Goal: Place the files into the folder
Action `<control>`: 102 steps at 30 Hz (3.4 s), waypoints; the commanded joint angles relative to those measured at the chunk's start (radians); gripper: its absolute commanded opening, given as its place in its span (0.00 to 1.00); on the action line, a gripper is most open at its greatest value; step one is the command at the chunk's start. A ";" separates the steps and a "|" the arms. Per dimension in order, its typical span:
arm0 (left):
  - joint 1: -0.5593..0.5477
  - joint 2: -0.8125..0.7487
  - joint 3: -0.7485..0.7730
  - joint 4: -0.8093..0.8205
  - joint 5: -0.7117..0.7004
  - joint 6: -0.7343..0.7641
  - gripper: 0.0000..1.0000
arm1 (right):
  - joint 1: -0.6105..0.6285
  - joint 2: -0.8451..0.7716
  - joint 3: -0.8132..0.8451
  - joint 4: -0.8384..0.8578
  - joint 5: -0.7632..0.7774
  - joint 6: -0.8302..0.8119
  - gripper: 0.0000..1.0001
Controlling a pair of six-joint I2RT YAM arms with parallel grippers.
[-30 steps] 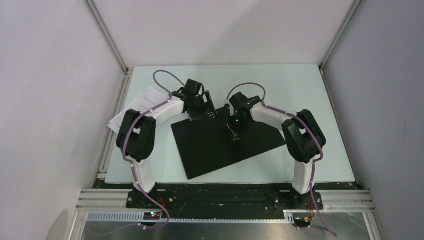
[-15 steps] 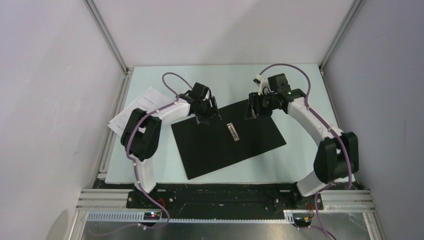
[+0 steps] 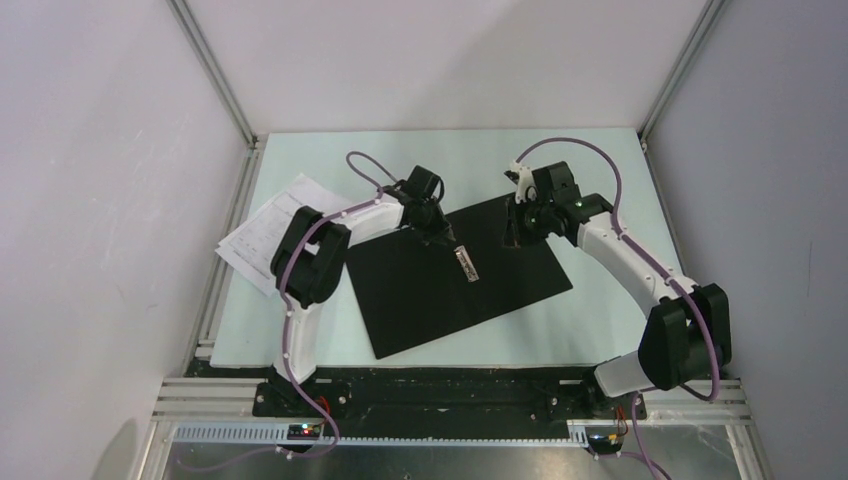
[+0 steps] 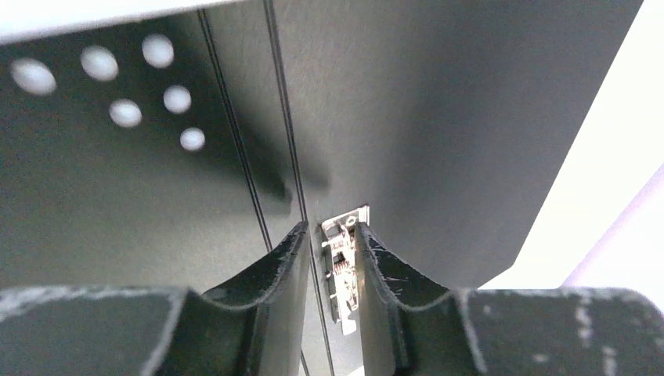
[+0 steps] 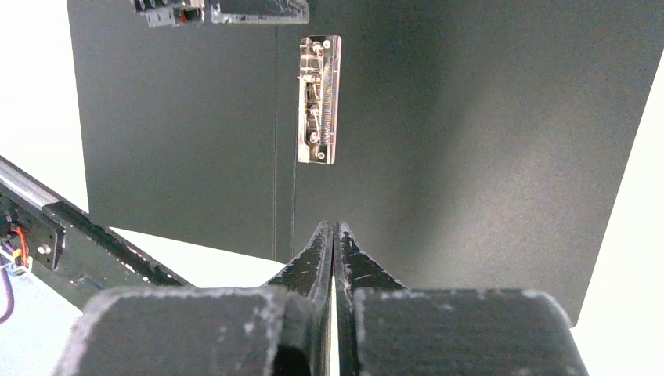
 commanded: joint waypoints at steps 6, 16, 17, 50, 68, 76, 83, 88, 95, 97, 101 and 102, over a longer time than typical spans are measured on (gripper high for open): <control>-0.099 -0.033 -0.071 -0.025 -0.002 -0.166 0.27 | 0.011 -0.011 -0.048 0.052 0.029 0.018 0.00; -0.099 -0.048 -0.075 -0.020 -0.036 -0.179 0.32 | 0.118 -0.008 -0.117 0.062 -0.019 -0.127 0.00; -0.098 -0.058 -0.076 -0.019 -0.034 -0.170 0.33 | 0.137 -0.015 -0.117 0.069 -0.017 -0.131 0.00; -0.037 0.060 -0.047 0.011 0.052 -0.220 0.05 | 0.255 0.163 -0.014 0.127 0.108 -0.145 0.00; -0.014 0.087 -0.072 0.024 0.094 -0.255 0.04 | 0.344 0.341 0.075 0.162 0.252 -0.152 0.00; -0.010 0.100 -0.075 0.031 0.110 -0.269 0.04 | 0.369 0.349 0.072 0.146 0.322 -0.127 0.00; -0.007 0.101 -0.081 0.033 0.110 -0.272 0.04 | 0.374 0.358 0.070 0.122 0.384 -0.131 0.00; -0.005 0.100 -0.083 0.032 0.110 -0.272 0.04 | 0.373 0.336 0.065 0.103 0.381 -0.129 0.00; -0.004 0.098 -0.081 0.032 0.108 -0.269 0.04 | 0.373 0.341 0.065 0.098 0.363 -0.125 0.00; -0.004 0.098 -0.080 0.033 0.107 -0.268 0.04 | 0.370 0.352 0.065 0.094 0.368 -0.127 0.00; -0.002 0.097 -0.081 0.033 0.107 -0.268 0.04 | 0.345 0.374 0.065 0.096 0.366 -0.123 0.00; -0.002 0.099 -0.081 0.033 0.108 -0.269 0.04 | 0.341 0.375 0.066 0.097 0.365 -0.124 0.00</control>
